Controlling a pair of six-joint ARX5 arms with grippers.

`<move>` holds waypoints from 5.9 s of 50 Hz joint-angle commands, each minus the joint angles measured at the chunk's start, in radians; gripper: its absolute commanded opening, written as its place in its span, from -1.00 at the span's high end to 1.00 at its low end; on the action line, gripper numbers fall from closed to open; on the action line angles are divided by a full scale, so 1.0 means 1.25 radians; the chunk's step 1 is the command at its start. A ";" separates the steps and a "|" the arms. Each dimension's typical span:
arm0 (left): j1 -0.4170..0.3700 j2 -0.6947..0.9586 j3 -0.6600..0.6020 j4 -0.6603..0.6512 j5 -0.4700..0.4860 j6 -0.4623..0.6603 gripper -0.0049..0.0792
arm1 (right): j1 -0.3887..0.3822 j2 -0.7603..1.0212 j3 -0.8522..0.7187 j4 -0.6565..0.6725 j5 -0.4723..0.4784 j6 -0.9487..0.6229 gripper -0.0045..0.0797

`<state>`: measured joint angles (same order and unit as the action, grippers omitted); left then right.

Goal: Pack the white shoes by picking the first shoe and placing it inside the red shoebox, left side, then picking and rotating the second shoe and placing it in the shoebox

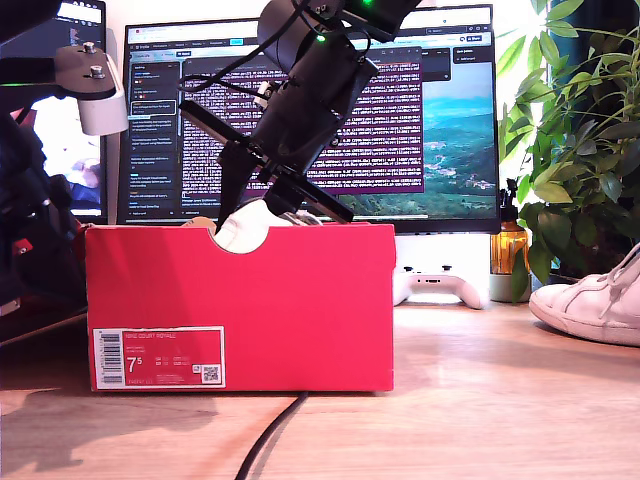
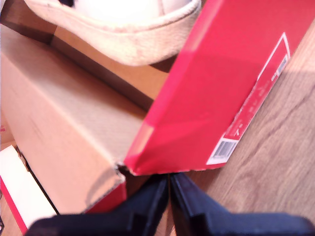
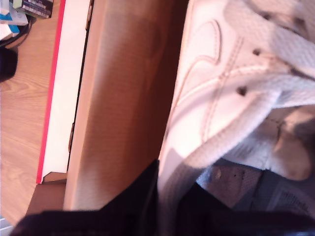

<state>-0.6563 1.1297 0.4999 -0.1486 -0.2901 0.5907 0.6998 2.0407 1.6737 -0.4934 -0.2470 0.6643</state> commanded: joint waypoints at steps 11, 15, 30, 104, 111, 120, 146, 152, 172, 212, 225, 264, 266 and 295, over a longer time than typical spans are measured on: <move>0.000 0.004 -0.002 0.012 0.001 0.002 0.93 | 0.013 0.009 0.014 0.027 0.011 -0.007 0.92; 0.000 0.004 -0.002 0.012 0.001 0.002 0.93 | 0.015 0.009 0.014 0.027 0.011 -0.008 0.91; 0.000 0.004 -0.002 0.012 0.001 0.002 0.93 | 0.038 0.009 0.014 0.045 -0.049 -0.007 0.25; 0.000 0.004 -0.002 0.012 0.002 0.001 0.93 | -0.226 -0.028 0.309 -0.698 0.293 0.148 0.18; 0.000 0.004 -0.002 0.012 0.002 0.001 0.93 | -0.246 -0.048 0.303 -0.699 0.317 0.170 0.17; 0.000 0.004 -0.002 0.012 0.002 0.001 0.93 | -0.282 -0.091 0.254 -0.699 0.339 0.196 -0.04; 0.000 0.004 -0.002 0.012 0.002 0.001 0.93 | -0.365 -0.293 -0.055 -0.699 0.416 0.309 -0.10; 0.000 0.004 -0.002 0.012 0.002 0.001 0.93 | -0.385 -0.342 -0.127 -0.699 0.426 0.330 -0.10; 0.000 0.004 -0.002 0.012 0.002 0.001 0.93 | -0.473 -0.451 -0.299 -0.699 0.461 0.341 -0.10; 0.000 0.004 -0.002 0.012 0.002 0.001 0.93 | -0.604 -0.454 -0.466 -0.493 0.438 0.311 -0.09; 0.000 0.004 -0.002 0.012 0.002 0.001 0.93 | -0.618 -0.453 -0.582 -0.355 0.394 0.307 0.04; 0.000 0.004 -0.002 0.012 0.002 0.001 0.93 | -0.629 -0.454 -0.316 -0.366 0.250 -0.472 0.92; 0.000 0.004 -0.002 0.012 0.002 0.001 0.93 | -0.629 -0.454 -0.288 -0.370 0.217 -0.490 0.92; 0.000 0.004 -0.002 0.012 0.002 0.001 0.93 | -0.486 -0.447 -0.117 -0.066 -0.219 -0.787 0.92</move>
<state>-0.6559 1.1297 0.4999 -0.1505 -0.2897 0.5907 0.0624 1.4849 1.5021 -0.6285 -0.4992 -0.3260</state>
